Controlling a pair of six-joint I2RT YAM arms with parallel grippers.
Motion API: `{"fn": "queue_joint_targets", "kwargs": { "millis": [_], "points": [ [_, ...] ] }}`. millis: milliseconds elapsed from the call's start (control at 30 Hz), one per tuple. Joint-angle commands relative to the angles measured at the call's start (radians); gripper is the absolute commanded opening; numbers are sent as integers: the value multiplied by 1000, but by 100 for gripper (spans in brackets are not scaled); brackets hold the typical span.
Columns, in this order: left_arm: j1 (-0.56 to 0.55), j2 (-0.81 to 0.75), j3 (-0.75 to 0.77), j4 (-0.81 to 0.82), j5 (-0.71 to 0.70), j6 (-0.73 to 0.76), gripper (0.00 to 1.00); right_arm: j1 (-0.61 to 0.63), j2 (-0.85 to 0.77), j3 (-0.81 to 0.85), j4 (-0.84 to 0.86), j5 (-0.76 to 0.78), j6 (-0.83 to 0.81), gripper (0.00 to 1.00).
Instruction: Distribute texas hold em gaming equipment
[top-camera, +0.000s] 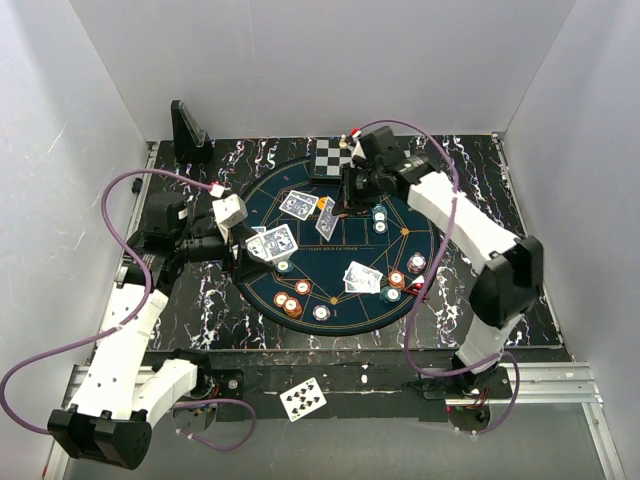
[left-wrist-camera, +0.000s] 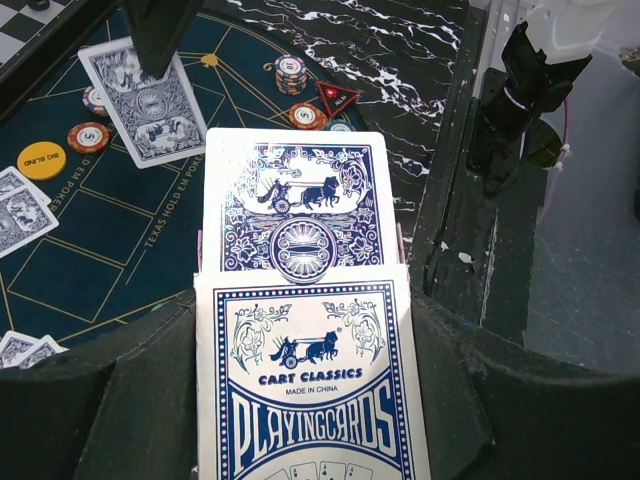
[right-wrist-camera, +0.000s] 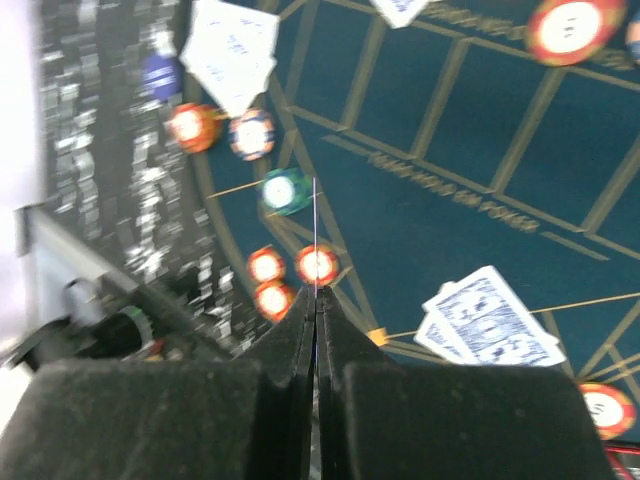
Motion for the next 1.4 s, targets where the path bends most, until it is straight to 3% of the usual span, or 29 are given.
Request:
{"fn": "queue_joint_targets", "kwargs": {
  "millis": [0,267,400,833,1133,1300,1367],
  "points": [
    [4,-28,64,-62,0,17,0,37,75,134,-94,356,-167,1],
    [2,-39,77,-95,0,16,0,151,273,318,-157,907,-320,1],
    [2,-48,83,-104,1,16,0,223,451,427,-209,1048,-362,1],
    [2,-63,92,-125,1,8,0,370,738,535,-149,1150,-442,1],
    [2,-66,84,-118,1,4,0,436,773,559,-140,1035,-402,1],
    [2,-66,78,-121,-2,8,0,444,772,550,-126,897,-365,2],
    [2,-65,78,-119,-3,10,0,444,773,549,-123,831,-350,14]
  ]
}}
